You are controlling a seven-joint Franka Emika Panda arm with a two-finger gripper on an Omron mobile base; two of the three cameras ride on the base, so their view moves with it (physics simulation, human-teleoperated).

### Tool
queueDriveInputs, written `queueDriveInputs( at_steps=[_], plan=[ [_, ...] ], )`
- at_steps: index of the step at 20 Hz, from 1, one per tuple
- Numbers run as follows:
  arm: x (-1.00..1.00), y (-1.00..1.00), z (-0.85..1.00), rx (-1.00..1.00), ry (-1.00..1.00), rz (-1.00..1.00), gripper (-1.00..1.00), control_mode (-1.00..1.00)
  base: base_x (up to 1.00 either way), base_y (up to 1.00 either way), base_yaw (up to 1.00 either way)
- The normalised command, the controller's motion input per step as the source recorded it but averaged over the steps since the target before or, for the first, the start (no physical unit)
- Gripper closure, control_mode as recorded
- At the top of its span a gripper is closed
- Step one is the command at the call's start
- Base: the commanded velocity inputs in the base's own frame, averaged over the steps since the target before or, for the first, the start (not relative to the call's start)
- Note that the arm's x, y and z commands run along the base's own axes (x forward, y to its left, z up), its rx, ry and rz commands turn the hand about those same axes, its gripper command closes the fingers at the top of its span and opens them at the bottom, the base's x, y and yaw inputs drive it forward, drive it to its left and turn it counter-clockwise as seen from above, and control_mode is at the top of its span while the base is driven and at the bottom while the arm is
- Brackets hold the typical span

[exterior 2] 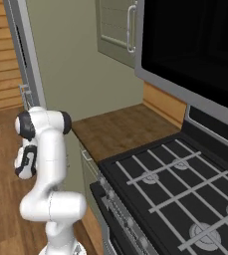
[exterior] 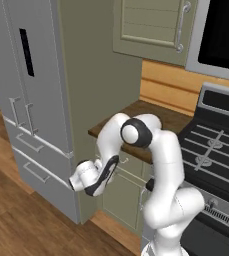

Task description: Take a straw from the drawer in front and place it inside the glass cup on the dining counter.

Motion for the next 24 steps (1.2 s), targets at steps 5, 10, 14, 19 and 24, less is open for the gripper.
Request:
queueDriveInputs(
  at_steps=[5,10,14,19,24],
  plan=[
    [0.50,-0.01,-0.19,-0.08,-0.04,-0.03,-1.00,-1.00,0.00,0.00,0.00],
    [0.47,-0.21,-0.17,-0.01,0.00,-0.01,-1.00,-1.00,0.00,0.00,0.00],
    [0.40,-0.33,-0.11,0.00,0.00,0.00,-1.00,-1.00,0.00,0.00,0.00],
    [0.29,-0.28,-0.25,0.00,0.00,0.00,-1.00,-1.00,0.00,0.00,0.00],
    [0.25,-0.25,-0.21,0.00,0.00,0.00,-1.00,-1.00,0.00,0.00,0.00]
  ],
)
